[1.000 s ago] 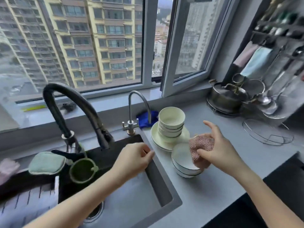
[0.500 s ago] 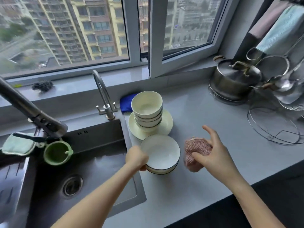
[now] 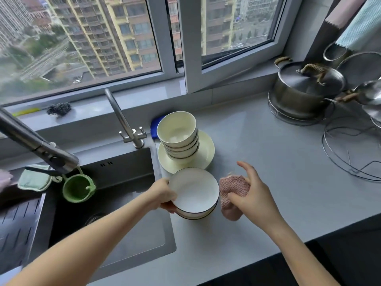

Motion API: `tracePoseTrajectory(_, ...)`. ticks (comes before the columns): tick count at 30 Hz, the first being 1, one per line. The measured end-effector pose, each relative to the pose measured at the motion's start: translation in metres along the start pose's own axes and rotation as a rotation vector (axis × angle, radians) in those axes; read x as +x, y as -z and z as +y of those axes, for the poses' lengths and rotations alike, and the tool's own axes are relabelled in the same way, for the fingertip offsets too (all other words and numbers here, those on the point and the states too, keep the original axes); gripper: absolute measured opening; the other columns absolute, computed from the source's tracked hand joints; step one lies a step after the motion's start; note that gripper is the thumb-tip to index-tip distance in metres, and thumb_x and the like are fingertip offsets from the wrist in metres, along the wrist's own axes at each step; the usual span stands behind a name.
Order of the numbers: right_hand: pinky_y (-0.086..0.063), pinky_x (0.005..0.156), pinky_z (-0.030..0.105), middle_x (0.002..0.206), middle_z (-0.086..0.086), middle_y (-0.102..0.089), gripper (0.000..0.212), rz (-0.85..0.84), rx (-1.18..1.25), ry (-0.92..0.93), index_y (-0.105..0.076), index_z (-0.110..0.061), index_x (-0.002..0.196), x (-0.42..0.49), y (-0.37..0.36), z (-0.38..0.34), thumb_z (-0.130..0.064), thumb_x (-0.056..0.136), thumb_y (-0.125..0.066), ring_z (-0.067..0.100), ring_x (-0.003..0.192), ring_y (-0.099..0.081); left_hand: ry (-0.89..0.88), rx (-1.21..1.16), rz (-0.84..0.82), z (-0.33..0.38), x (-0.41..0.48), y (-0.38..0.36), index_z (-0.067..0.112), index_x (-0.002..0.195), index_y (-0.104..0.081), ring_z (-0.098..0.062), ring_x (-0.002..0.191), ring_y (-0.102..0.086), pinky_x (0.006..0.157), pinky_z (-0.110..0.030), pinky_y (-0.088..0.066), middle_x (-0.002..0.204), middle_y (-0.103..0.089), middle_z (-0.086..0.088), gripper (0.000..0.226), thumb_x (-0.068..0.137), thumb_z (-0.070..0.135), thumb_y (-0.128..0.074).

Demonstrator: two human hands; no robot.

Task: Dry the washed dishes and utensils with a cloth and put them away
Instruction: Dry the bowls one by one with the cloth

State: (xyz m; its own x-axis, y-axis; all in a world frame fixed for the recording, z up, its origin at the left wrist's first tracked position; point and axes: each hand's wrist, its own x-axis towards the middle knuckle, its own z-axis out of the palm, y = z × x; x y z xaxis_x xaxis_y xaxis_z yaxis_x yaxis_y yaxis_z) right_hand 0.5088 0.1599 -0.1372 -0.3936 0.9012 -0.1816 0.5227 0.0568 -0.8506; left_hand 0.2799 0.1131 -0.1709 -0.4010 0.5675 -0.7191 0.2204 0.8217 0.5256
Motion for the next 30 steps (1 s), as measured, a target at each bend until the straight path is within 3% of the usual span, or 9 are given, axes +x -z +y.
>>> tracePoseTrajectory(3, -0.049, 0.085, 0.032, 0.109, -0.006, -0.065, 0.081, -0.052, -0.058, 0.043, -0.033, -0.041, 0.139, 0.003, 0.0, 0.003, -0.011, 0.072, -0.068, 0.019, 0.091, -0.063, -0.004, -0.048, -0.01, -0.006, 0.002, 0.001, 0.004, 0.093, -0.057, -0.024, 0.047, -0.061, 0.043, -0.026, -0.053, 0.081, -0.06, -0.017, 0.027, 0.077, -0.012, -0.042)
tracePoseTrajectory(7, -0.042, 0.087, 0.019, 0.129, -0.031, -0.051, 0.094, -0.23, -0.449, 0.304, -0.015, -0.055, 0.142, -0.002, -0.003, -0.002, -0.021, 0.069, -0.064, 0.006, 0.108, -0.059, -0.018, -0.032, -0.014, -0.012, 0.005, 0.005, 0.001, 0.096, -0.059, -0.022, 0.041, -0.058, 0.043, -0.026, -0.052, 0.078, -0.059, -0.016, 0.029, 0.075, -0.011, -0.043)
tracePoseTrajectory(13, -0.037, 0.09, 0.021, 0.13, -0.015, -0.056, 0.103, -0.42, -0.553, 0.312, 0.005, -0.053, 0.144, 0.014, -0.024, 0.007, -0.027, 0.071, -0.063, 0.018, 0.114, -0.056, -0.032, 0.029, -0.065, -0.011, 0.003, 0.012, 0.007, 0.093, -0.055, -0.015, 0.038, -0.056, 0.042, -0.021, -0.048, 0.075, -0.059, -0.012, 0.024, 0.077, -0.009, -0.045)
tracePoseTrajectory(17, -0.041, 0.084, 0.023, 0.118, -0.014, -0.064, 0.099, -0.403, -0.506, 0.29, -0.003, -0.056, 0.143, 0.028, -0.034, 0.018, -0.03, 0.07, -0.063, 0.02, 0.102, -0.059, -0.011, 0.083, -0.14, -0.009, 0.004, 0.015, -0.002, 0.112, -0.047, -0.015, 0.039, -0.05, 0.035, -0.018, -0.036, 0.067, -0.054, -0.013, 0.036, 0.077, -0.008, -0.043)
tracePoseTrajectory(21, -0.041, 0.082, 0.019, 0.114, -0.02, -0.062, 0.09, -0.368, -0.464, 0.351, -0.018, -0.052, 0.143, 0.028, -0.038, 0.025, -0.028, 0.071, -0.065, 0.015, 0.099, -0.061, -0.011, 0.073, -0.122, -0.006, 0.005, 0.019, 0.006, 0.118, -0.036, -0.02, 0.044, -0.059, 0.045, -0.026, -0.051, 0.079, -0.059, -0.019, 0.042, 0.079, -0.008, -0.043)
tracePoseTrajectory(26, -0.044, 0.075, 0.015, 0.098, -0.028, -0.061, 0.076, -0.264, -0.249, 0.445, -0.032, -0.06, 0.127, 0.022, -0.024, 0.011, -0.036, 0.063, -0.064, 0.002, 0.086, -0.059, -0.029, 0.067, -0.164, 0.0, -0.002, 0.034, -0.007, 0.11, -0.047, -0.027, 0.046, -0.064, 0.065, -0.038, -0.058, 0.055, -0.064, -0.016, 0.032, 0.078, -0.005, -0.041)
tracePoseTrajectory(28, -0.046, 0.073, 0.014, 0.101, -0.028, -0.059, 0.071, -0.244, -0.153, 0.483, -0.032, -0.057, 0.126, 0.018, -0.017, 0.0, -0.041, 0.061, -0.055, 0.001, 0.081, -0.06, -0.028, 0.037, -0.176, 0.003, -0.009, 0.039, -0.008, 0.105, -0.052, -0.029, 0.05, -0.065, 0.071, -0.04, -0.057, 0.06, -0.065, -0.017, 0.028, 0.079, -0.004, -0.043)
tracePoseTrajectory(30, -0.047, 0.071, 0.015, 0.097, -0.025, -0.06, 0.066, -0.24, -0.086, 0.535, -0.035, -0.053, 0.123, 0.014, -0.012, -0.01, -0.038, 0.061, -0.054, 0.003, 0.076, -0.06, -0.032, -0.027, -0.186, 0.004, -0.016, 0.042, -0.006, 0.108, -0.057, -0.026, 0.06, -0.065, 0.067, -0.035, -0.058, 0.077, -0.066, -0.019, 0.03, 0.079, -0.003, -0.048)
